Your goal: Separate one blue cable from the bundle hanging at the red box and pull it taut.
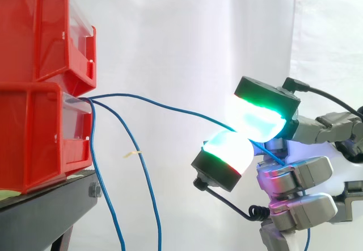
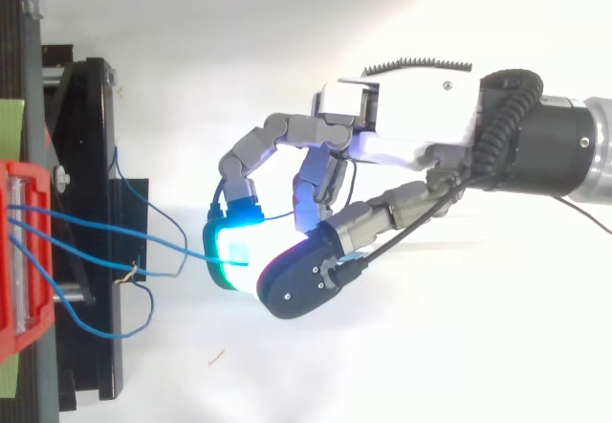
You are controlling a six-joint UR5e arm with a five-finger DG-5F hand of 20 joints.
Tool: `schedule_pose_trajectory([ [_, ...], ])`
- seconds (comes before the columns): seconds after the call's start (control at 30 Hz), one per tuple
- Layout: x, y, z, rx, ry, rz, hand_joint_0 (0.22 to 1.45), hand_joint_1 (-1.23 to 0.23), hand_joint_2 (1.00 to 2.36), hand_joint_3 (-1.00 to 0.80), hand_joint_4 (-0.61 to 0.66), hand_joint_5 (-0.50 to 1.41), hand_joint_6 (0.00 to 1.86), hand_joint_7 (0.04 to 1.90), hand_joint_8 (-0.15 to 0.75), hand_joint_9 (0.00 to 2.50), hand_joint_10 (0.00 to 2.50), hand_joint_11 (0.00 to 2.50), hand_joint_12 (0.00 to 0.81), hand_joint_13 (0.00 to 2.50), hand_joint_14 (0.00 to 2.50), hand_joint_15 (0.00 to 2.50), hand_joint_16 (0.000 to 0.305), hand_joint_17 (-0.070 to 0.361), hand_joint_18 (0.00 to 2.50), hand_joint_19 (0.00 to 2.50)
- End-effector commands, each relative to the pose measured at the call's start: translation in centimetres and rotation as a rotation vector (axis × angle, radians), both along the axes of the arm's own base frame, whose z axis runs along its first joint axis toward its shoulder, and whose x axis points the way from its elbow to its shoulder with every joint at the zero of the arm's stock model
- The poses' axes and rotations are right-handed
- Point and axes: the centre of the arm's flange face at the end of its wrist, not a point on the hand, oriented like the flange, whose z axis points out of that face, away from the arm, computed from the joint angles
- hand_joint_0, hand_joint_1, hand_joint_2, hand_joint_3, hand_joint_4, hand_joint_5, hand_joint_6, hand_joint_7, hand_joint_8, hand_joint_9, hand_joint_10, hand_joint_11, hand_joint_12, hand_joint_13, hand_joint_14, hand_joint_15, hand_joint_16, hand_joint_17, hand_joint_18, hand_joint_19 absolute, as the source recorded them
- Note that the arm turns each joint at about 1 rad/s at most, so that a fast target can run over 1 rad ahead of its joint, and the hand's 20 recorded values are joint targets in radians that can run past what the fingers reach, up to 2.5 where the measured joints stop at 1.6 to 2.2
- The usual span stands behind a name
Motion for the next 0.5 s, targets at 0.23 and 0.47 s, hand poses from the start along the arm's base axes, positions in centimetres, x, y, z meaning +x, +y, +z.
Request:
schedule_pose_trajectory([
  [0.23,0.0,0.0,0.0,0.0,0.0,0.0,0.8,-0.89,1.01,-0.25,-0.24,-0.17,0.94,1.26,0.297,1.41,0.43,1.63,0.34,1.38,0.02,1.29,0.038,0.085,0.97,0.83],
  [0.47,0.0,0.0,0.0,0.0,0.0,0.0,0.79,-0.89,1.01,-0.26,-0.22,-0.17,0.94,1.25,0.299,1.39,0.35,1.65,0.346,1.35,0.02,1.24,0.039,0.087,0.98,0.8],
])
